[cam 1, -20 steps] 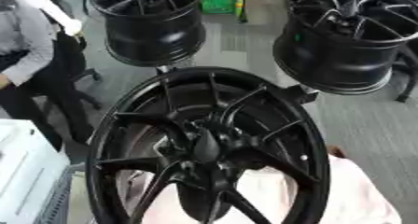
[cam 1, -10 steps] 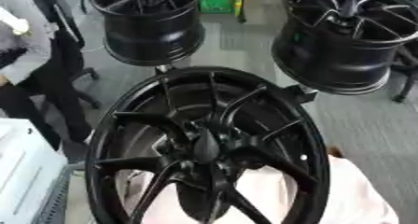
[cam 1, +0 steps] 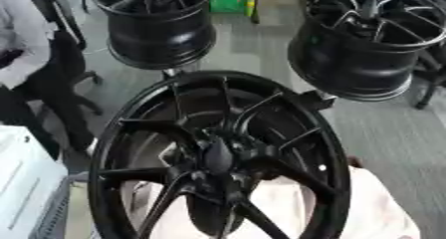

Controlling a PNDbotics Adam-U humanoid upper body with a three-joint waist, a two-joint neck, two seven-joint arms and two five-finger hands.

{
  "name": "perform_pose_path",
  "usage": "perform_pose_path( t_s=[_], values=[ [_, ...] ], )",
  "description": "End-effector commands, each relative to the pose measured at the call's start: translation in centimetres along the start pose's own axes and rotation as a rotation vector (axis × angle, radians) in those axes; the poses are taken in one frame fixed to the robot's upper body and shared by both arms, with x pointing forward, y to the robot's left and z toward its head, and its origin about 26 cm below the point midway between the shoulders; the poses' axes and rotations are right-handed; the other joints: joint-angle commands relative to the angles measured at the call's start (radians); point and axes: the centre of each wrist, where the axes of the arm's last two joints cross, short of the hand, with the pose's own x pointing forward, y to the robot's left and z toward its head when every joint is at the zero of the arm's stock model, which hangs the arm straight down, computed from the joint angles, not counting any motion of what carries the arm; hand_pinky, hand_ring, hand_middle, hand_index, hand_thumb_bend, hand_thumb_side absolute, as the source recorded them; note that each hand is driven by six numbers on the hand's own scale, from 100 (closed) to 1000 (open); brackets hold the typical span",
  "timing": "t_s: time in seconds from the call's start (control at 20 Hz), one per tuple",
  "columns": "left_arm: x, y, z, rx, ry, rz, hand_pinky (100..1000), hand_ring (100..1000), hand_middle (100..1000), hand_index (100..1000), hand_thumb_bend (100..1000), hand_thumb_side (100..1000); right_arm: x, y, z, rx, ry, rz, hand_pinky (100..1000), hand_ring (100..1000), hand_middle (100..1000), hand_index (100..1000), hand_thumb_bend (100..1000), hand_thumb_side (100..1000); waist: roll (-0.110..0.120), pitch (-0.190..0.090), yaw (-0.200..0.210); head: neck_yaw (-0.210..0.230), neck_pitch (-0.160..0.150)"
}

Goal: Pull the pin out of the wheel hub.

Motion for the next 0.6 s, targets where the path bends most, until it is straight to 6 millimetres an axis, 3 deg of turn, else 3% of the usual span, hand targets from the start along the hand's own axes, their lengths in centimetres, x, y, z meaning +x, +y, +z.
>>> perform_pose_path(
  t_s=[0.05,0.2,0.35,0.5,0.6],
  values=[
    [-0.3,1.1,0.8,0.033,0.031,-0.029,667,547,314,502,243,100,0.9,-0.4,-0.7,-0.009,-0.041,0.005,773,669,595,745,100,745,0.002,-0.011,-0.002,0.000,-0.009],
    [-1.0,0.8,1.0,0.034,0.061,-0.046,725,629,439,618,307,100,0.9,-0.3,-0.7,-0.009,-0.040,0.002,773,668,595,745,100,745,0.002,-0.010,-0.003,-0.003,-0.010],
    [-1.4,0.5,1.1,0.012,0.092,-0.073,831,826,705,840,355,100,0.9,-0.3,-0.7,-0.007,-0.041,-0.001,773,668,595,745,100,745,0.003,-0.009,-0.003,-0.002,-0.012],
    [-2.0,0.6,1.3,0.017,0.137,-0.104,885,917,823,926,366,162,0.9,-0.3,-0.7,-0.008,-0.039,-0.002,773,668,595,745,100,746,0.003,-0.009,-0.004,-0.002,-0.013],
    [-2.4,0.6,1.5,0.051,0.169,-0.118,887,925,834,935,351,141,0.8,-0.3,-0.6,-0.008,-0.037,-0.001,773,668,594,745,100,747,0.003,-0.009,-0.004,-0.002,-0.013]
  ],
)
